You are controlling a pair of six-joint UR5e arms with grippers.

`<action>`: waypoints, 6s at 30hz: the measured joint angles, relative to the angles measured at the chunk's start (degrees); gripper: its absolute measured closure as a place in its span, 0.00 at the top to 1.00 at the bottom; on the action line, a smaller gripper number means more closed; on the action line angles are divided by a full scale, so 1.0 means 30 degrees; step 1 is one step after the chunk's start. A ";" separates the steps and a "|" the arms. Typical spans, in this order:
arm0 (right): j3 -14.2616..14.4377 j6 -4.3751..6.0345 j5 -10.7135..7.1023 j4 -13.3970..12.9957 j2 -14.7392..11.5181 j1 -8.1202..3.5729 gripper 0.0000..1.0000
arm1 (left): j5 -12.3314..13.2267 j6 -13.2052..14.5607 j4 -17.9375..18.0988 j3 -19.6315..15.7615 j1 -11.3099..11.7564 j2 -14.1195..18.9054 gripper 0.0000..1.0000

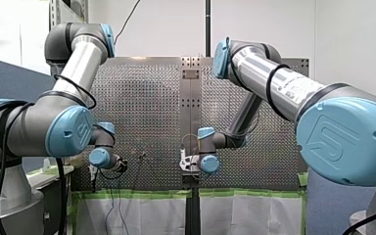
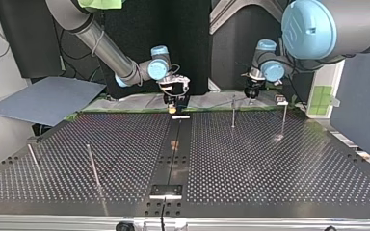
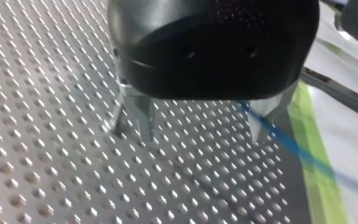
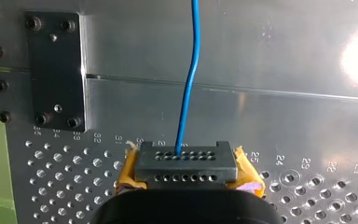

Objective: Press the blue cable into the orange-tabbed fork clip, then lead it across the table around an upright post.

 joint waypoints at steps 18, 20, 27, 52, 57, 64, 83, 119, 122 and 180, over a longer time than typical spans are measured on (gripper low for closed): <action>-0.0002 0.0102 -0.0144 -0.0065 0.0016 0.0010 0.00 | 0.3063 -0.2901 0.3044 -0.3068 -0.0059 0.3064 1.00; -0.0001 0.0106 -0.0162 -0.0074 0.0018 0.0011 0.00 | 0.3245 -0.3212 0.3355 -0.3375 -0.0092 0.3378 1.00; -0.0001 0.0109 -0.0175 -0.0126 0.0025 0.0015 0.00 | 0.3005 -0.4026 0.3693 -0.4587 -0.0230 0.4589 1.00; 0.0000 0.0110 -0.0232 -0.0173 0.0063 0.0037 0.00 | -0.0501 -0.0380 0.3938 -0.7205 -0.1081 0.5544 1.00; -0.0002 0.0109 -0.0235 -0.0160 0.0064 0.0080 0.00 | -0.0577 -0.0203 0.4516 -0.6586 -0.1192 0.4681 1.00; -0.0002 0.0109 -0.0234 -0.0173 0.0069 0.0104 0.00 | -0.0655 -0.0348 0.4646 -0.6117 -0.1415 0.3791 1.00; -0.0001 0.0150 -0.0247 -0.0201 0.0073 0.0083 0.00 | -0.0473 -0.0350 0.5356 -0.5077 -0.2106 0.2442 1.00; -0.0001 0.0479 -0.0381 -0.0227 0.0109 0.0206 0.00 | -0.0951 -0.0602 0.5103 -0.4411 -0.2903 0.1985 1.00; -0.0001 0.0505 -0.0380 -0.0236 0.0113 0.0215 0.00 | -0.1080 -0.0594 0.5055 -0.4412 -0.2930 0.1983 1.00; -0.0003 0.0666 -0.0732 -0.0249 0.0125 0.0051 0.00 | -0.4374 -0.0169 0.4041 -0.2213 -0.5494 0.1963 1.00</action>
